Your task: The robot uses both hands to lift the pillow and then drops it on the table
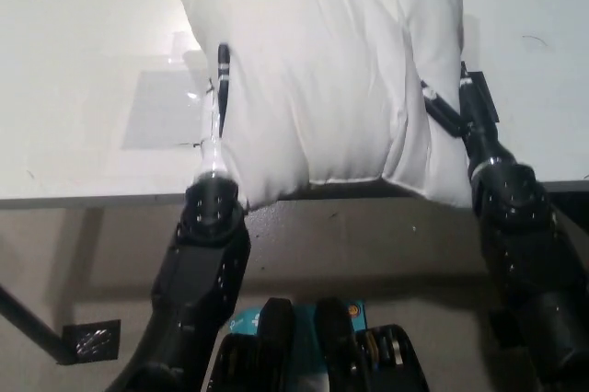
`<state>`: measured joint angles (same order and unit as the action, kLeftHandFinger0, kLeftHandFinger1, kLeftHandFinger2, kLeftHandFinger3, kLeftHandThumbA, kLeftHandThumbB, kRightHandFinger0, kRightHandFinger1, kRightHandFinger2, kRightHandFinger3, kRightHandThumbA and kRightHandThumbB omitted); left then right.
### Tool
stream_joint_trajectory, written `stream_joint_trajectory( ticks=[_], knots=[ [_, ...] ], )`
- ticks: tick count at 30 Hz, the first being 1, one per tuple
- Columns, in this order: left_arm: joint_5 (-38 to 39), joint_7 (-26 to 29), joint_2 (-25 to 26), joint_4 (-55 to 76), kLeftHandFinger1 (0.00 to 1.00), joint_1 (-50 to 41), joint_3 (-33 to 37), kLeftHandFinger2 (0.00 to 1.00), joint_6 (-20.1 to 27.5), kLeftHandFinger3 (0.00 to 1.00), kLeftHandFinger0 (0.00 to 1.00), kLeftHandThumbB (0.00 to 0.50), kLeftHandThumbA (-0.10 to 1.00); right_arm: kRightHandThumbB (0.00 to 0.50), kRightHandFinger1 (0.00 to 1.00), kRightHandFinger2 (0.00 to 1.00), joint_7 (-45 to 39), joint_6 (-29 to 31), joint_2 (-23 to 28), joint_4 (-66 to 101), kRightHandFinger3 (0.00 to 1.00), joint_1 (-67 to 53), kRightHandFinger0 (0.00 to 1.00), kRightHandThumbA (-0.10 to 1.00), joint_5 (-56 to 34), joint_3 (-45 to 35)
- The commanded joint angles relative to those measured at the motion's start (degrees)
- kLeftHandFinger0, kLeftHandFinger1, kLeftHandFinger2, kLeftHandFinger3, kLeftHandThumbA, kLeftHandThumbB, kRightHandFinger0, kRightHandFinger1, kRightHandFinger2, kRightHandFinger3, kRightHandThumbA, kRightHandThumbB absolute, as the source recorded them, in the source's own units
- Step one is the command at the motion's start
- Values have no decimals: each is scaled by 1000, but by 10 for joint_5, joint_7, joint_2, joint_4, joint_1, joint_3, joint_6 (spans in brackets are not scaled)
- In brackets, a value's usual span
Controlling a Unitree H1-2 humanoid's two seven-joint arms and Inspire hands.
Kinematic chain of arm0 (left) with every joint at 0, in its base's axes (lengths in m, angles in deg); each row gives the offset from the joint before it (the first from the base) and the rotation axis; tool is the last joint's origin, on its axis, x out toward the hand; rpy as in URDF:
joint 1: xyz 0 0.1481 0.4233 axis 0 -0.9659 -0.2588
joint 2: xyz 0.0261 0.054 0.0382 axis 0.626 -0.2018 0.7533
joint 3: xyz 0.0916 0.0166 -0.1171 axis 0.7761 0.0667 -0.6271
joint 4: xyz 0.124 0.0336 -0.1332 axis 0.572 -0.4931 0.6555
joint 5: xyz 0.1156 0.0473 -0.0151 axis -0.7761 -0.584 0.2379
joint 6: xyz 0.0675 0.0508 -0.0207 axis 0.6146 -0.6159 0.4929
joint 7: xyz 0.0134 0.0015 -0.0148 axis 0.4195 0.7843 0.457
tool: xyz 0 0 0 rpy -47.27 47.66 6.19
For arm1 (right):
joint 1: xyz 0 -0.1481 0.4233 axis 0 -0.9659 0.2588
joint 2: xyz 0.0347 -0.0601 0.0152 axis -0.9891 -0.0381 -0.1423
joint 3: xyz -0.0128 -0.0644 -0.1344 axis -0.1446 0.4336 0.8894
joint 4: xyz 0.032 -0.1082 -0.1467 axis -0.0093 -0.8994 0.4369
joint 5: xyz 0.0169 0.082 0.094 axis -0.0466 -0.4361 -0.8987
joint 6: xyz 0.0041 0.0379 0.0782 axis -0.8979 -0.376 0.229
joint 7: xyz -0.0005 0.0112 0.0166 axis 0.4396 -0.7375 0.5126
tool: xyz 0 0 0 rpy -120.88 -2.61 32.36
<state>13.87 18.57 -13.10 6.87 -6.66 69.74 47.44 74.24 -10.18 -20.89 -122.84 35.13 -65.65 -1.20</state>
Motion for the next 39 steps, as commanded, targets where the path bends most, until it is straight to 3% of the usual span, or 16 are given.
stream_joint_trajectory(
  ticks=[1, 2, 6, 15, 16, 21, 24, 27, 29, 32, 35, 36, 37, 39],
  knots=[
    [-13, -51, -33, -7, 1000, 15, 33, 1000, 63, 1000, 1000, 236, 1000, 495, 1000, 1000, -61, 72, -46, -49, 1000, 3, 1000, 1000, -1, 30],
    [-16, -49, -33, -15, 1000, 11, 35, 1000, 65, 1000, 1000, 226, 1000, 497, 1000, 1000, -59, 79, -48, -59, 1000, -1, 1000, 1000, 3, 32],
    [-13, -44, -30, -29, 1000, 10, 34, 1000, 68, 1000, 1000, 263, 1000, 500, 1000, 1000, -59, 96, -48, -84, 1000, 0, 1000, 1000, 8, 37],
    [-17, -48, -16, -39, 1000, 9, 45, 1000, 76, 1000, 1000, 294, 1000, 500, 1000, 1000, -64, 79, -38, -36, 1000, -4, 1000, 1000, -6, 34],
    [-14, -51, -11, -39, 1000, 8, 44, 1000, 75, 1000, 1000, 262, 1000, 500, 1000, 1000, -64, 74, -30, -21, 1000, -7, 1000, 1000, -6, 33],
    [4, -82, 37, -38, 1000, -3, 30, 1000, 90, 1000, 1000, 308, 1000, 478, 1000, 1000, -72, 79, 25, 7, 1000, -25, 1000, 1000, -15, 14],
    [11, -101, 76, -40, 1000, -13, 20, 1000, 91, 1000, 1000, 295, 1000, 441, 1000, 1000, -68, 85, 63, 10, 1000, -41, 1000, 1000, -25, -9],
    [29, -126, 114, -44, 1000, -22, 3, 1000, 97, 1000, 1000, 264, 1000, 436, 1000, 1000, -80, 88, 101, 8, 1000, -58, 1000, 1000, -43, -35],
    [45, -148, 153, -44, 1000, -32, -14, 1000, 96, 1000, 1000, 292, 1000, 435, 1000, 1000, -85, 111, 141, -24, 1000, -67, 1000, 1000, -43, -51],
    [43, -155, 190, -43, 1000, -45, -26, 1000, 102, 1000, 1000, 231, 1000, 425, 1000, 1000, -84, 125, 171, -38, 1000, -82, 1000, 1000, -55, -76],
    [54, -167, 214, -22, 1000, -63, -45, 1000, 92, 1000, 1000, 234, 1000, 429, 1000, 1000, -80, 129, 190, -37, 1000, -102, 1000, 1000, -57, -96],
    [55, -177, 224, -27, 1000, -69, -47, 1000, 104, 1000, 1000, 214, 1000, 437, 1000, 1000, -85, 135, 197, -29, 1000, -116, 1000, 1000, -62, -103],
    [62, -182, 232, -17, 1000, -80, -56, 1000, 103, 1000, 1000, 225, 1000, 403, 1000, 1000, -91, 136, 205, -10, 1000, -134, 1000, 1000, -69, -112],
    [73, -187, 241, 15, 1000, -107, -71, 1000, 102, 1000, 1000, 225, 1000, 426, 1000, 1000, -93, 131, 217, 35, 1000, -168, 1000, 1000, -72, -123]
  ],
)
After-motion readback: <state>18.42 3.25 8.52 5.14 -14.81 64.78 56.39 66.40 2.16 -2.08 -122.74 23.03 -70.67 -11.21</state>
